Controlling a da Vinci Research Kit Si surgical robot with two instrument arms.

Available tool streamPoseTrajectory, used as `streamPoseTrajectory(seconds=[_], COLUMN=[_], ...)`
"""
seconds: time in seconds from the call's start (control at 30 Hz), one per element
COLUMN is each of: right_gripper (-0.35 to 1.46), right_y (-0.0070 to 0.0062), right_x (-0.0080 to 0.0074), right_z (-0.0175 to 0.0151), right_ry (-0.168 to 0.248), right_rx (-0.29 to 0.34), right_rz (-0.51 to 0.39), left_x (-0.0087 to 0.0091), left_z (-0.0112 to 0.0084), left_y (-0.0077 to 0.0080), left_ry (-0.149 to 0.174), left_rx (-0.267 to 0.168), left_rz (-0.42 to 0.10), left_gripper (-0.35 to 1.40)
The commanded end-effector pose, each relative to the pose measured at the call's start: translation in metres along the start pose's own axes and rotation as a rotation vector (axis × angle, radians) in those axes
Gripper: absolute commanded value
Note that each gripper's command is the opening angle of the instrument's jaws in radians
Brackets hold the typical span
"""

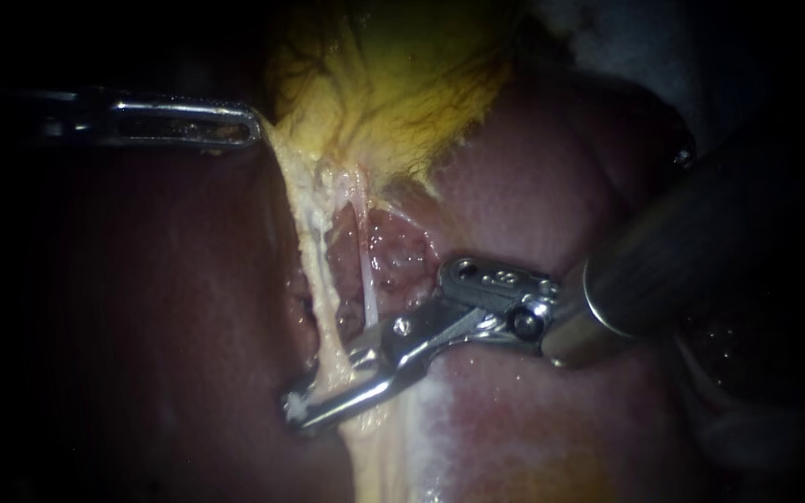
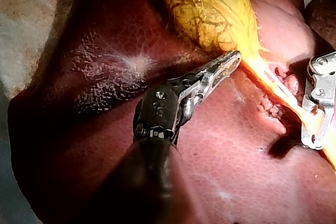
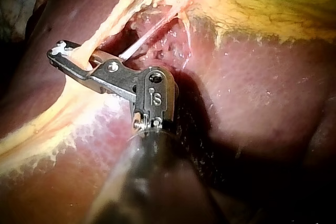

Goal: Clipping first clip left tube

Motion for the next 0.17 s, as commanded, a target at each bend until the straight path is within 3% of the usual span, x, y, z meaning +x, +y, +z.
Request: streamPoseTrajectory(seconds=[0.03,0.17], right_gripper=[-0.35,-0.35], right_y=[0.0,0.0], right_x=[0.0,0.0], right_z=[0.0,0.0], right_ry=[-0.001,-0.001], right_rx=[0.0,0.001], right_rz=[0.0,0.0], left_x=[0.0,0.0], left_z=[0.0,0.0], left_y=[0.0,0.0], left_ry=[0.0,0.0], left_rx=[0.0,0.0], left_rz=[0.0,0.0], left_gripper=[-0.35,-0.35])
